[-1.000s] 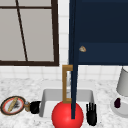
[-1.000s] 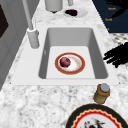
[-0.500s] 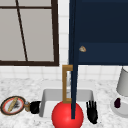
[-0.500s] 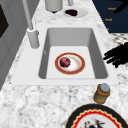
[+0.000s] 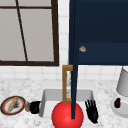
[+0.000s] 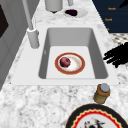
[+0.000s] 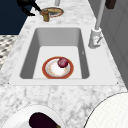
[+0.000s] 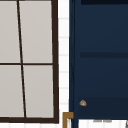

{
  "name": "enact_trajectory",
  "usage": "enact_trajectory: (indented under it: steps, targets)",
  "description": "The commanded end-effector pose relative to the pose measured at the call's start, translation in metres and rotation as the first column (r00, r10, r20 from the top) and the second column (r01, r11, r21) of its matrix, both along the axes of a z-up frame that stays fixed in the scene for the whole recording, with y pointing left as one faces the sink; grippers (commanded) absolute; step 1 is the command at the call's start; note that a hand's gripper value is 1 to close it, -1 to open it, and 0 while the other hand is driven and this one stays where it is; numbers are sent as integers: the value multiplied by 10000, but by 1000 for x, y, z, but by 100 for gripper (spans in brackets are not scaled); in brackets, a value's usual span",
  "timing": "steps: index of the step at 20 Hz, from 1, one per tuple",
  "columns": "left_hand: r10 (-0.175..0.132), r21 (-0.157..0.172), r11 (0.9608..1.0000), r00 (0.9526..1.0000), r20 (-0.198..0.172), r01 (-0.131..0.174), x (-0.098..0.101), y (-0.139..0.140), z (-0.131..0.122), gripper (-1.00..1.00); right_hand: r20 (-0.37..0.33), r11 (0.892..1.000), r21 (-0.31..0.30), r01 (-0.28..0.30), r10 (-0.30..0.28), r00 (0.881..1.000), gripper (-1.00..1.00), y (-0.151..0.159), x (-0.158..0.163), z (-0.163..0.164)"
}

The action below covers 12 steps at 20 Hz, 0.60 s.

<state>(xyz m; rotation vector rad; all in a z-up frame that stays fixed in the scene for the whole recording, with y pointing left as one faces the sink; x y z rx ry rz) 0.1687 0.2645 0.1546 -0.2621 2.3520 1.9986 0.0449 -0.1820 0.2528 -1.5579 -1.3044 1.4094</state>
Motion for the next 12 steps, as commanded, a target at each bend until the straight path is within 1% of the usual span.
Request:
enact_trajectory:
  steps: [1, 6, 11, 12]
  targets:
    - [0, 0, 10000, 10000, 0, 0, 0, 0, 0, 0, -543, 9968, 527, -603, 632, 9965, -100, 1, -6, 16]
    - [0, 0, 10000, 10000, 0, 0, 0, 0, 0, 0, -749, 9935, 523, -1008, 1046, 9917, -100, 3, -11, 37]
    - [0, 0, 10000, 10000, 0, 0, 0, 0, 0, 0, -937, 9871, 473, -1527, 1565, 9832, -100, 3, -11, 60]
    - [0, 0, 10000, 10000, 0, 0, 0, 0, 0, 0, -947, 9861, 538, -1571, 1617, 9823, -100, 3, -12, 65]
